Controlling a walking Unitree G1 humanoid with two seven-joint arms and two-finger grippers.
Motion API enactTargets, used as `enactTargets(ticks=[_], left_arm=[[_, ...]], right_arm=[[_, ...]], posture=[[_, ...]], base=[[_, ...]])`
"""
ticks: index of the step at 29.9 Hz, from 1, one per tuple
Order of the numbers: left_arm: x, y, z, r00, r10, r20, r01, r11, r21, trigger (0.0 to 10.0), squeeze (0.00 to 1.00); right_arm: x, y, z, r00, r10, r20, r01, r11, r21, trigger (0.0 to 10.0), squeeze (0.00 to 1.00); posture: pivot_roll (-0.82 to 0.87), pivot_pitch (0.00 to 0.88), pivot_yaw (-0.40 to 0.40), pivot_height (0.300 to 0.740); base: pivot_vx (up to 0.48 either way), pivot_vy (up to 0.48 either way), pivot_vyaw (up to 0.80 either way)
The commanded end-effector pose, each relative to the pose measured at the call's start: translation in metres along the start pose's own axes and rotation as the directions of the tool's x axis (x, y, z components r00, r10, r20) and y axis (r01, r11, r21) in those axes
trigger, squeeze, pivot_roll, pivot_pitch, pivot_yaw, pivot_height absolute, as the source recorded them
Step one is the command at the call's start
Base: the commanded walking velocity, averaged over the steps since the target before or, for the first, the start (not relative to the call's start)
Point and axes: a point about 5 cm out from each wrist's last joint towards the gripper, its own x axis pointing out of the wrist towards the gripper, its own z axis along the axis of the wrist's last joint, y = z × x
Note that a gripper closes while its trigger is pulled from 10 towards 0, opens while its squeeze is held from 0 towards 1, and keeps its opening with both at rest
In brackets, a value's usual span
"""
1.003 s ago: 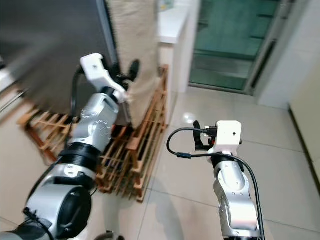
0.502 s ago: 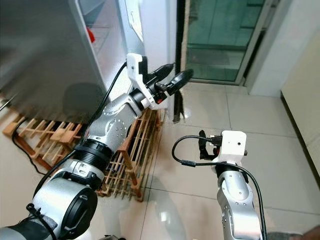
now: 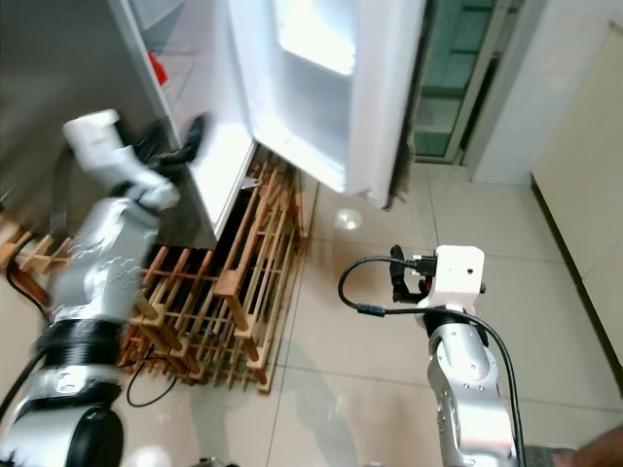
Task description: Restocking fridge
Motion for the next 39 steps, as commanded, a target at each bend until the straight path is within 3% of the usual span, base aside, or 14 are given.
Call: enactTargets(ticks=[1,4,5,8,12,21,25,27,28,34,39], left_arm=[[-0.014,0.003,0.001,0.998,0.07,-0.003,-0.07,0.997,0.039,10.0,0.0],[-0.019,0.004,-0.001,0.995,0.098,-0.011,-0.097,0.994,0.046,10.0,0.0],[-0.023,0.005,-0.005,0.988,0.15,-0.03,-0.148,0.987,0.058,10.0,0.0],[-0.02,0.001,-0.01,0.979,0.193,-0.064,-0.188,0.978,0.087,10.0,0.0],[-0.016,-0.001,-0.013,0.974,0.208,-0.093,-0.195,0.972,0.129,10.0,0.0],[-0.006,-0.012,-0.02,0.965,0.22,-0.14,-0.202,0.97,0.135,10.0,0.0],[-0.005,-0.015,-0.032,0.957,0.203,-0.205,-0.176,0.974,0.142,10.0,0.0],[-0.007,-0.017,-0.038,0.953,0.194,-0.232,-0.151,0.97,0.19,10.0,0.0],[-0.008,-0.019,-0.041,0.952,0.188,-0.24,-0.118,0.953,0.278,10.0,0.0],[-0.013,-0.017,-0.035,0.974,0.134,-0.183,-0.082,0.961,0.266,10.0,0.0],[-0.015,-0.023,-0.029,0.988,0.059,-0.146,-0.031,0.982,0.187,10.0,0.0]], right_arm=[[0.01,0.005,0.009,0.999,0.032,0.04,-0.032,0.999,0.009,10.0,0.0],[0.013,0.006,0.011,0.998,0.04,0.047,-0.04,0.999,0.009,10.0,0.0],[0.019,0.011,0.014,0.997,0.06,0.056,-0.061,0.998,0.014,10.0,0.0],[0.024,0.017,0.015,0.994,0.09,0.063,-0.092,0.995,0.033,10.0,0.0],[0.027,0.019,0.015,0.993,0.094,0.065,-0.098,0.994,0.055,10.0,0.0],[0.026,0.018,0.013,0.993,0.093,0.074,-0.098,0.993,0.061,10.0,0.0],[0.024,0.016,0.012,0.993,0.093,0.072,-0.096,0.994,0.045,10.0,0.0],[0.024,0.015,0.011,0.993,0.094,0.068,-0.097,0.995,0.039,10.0,0.0],[0.023,0.015,0.009,0.994,0.091,0.056,-0.093,0.995,0.042,10.0,0.0],[0.022,0.011,0.002,0.999,0.048,0.015,-0.049,0.998,0.036,10.0,0.0],[0.018,0.013,-0.001,0.998,0.056,0.024,-0.057,0.997,0.055,10.0,0.0]], posture=[[-0.02,0.0,0.043,0.74],[-0.01,0.0,0.038,0.74],[0.0,0.0,0.034,0.74],[0.0,0.0,0.037,0.74],[-0.01,0.0,0.042,0.74],[-0.04,0.0,0.06,0.74],[-0.05,0.0,0.067,0.74],[-0.05,0.0,0.068,0.74],[-0.05,0.0,0.069,0.74],[-0.05,0.0,0.065,0.74],[-0.05,0.0,0.063,0.74]], base=[[0.0,-0.48,0.6],[0.0,-0.48,0.59],[0.0,-0.48,0.51],[0.0,-0.48,0.48],[0.0,-0.48,0.46],[0.0,-0.48,0.14],[0.0,-0.48,0.0],[0.0,0.0,0.0],[0.0,0.0,0.0],[0.0,0.0,0.0],[0.0,0.0,0.0]])
